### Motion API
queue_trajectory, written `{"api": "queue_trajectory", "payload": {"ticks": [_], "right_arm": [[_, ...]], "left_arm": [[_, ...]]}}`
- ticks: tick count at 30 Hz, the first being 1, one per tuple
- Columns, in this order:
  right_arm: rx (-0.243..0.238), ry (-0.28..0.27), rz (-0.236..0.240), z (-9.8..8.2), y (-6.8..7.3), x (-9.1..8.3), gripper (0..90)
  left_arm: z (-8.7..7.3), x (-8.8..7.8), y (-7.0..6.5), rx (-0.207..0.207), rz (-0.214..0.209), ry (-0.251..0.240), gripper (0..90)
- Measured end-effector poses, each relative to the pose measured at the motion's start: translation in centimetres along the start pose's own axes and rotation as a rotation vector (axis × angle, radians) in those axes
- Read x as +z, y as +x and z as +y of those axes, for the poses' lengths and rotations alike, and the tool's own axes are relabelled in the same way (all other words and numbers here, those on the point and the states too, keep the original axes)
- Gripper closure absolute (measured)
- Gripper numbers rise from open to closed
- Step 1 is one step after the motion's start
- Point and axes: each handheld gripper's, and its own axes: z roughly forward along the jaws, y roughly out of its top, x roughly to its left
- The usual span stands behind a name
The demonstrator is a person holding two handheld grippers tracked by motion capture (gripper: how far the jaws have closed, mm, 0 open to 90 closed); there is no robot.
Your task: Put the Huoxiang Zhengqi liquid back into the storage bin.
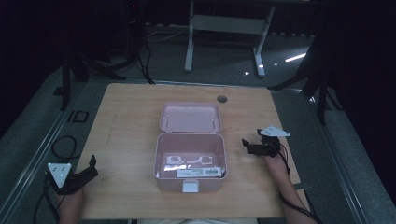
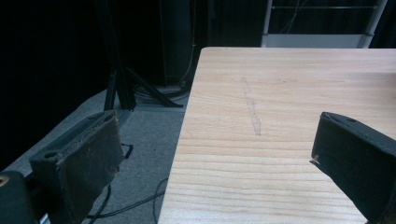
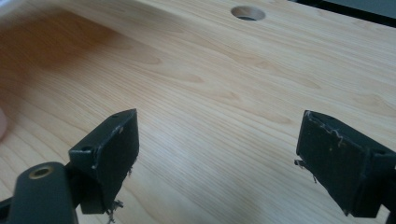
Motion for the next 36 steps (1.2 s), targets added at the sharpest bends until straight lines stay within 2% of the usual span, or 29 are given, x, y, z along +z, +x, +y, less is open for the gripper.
{"api": "queue_trajectory", "payload": {"ticks": [3, 5, 7, 14, 21, 28, 36], "right_arm": [[0.014, -0.009, -0.013, -0.2, -0.4, -0.5, 13.0], [0.042, -0.02, -0.008, -0.4, -0.7, -0.9, 13.3], [0.048, -0.03, -0.038, -0.6, -0.9, -1.3, 13.3], [0.12, -0.062, -0.086, -1.5, -2.5, -2.6, 13.3], [0.129, -0.062, -0.118, -2.2, -2.9, -3.8, 13.3], [0.173, -0.088, -0.141, -3.1, -3.2, -5.4, 13.3], [0.168, -0.08, -0.169, -3.9, -2.9, -6.3, 13.3]], "left_arm": [[0.0, 0.0, 0.0, 0.0, 0.001, -0.001, 2.1], [0.0, 0.0, 0.0, 0.0, 0.002, -0.001, 2.1], [0.0, 0.0, 0.0, 0.0, 0.001, -0.001, 2.1], [0.0, 0.0, 0.0, 0.001, -0.001, -0.001, 2.1], [0.0, 0.0, 0.0, 0.001, -0.003, -0.003, 2.1], [0.0, 0.0, 0.0, 0.002, -0.003, -0.003, 2.1], [0.0, 0.0, 0.0, 0.002, -0.002, -0.003, 2.1]]}}
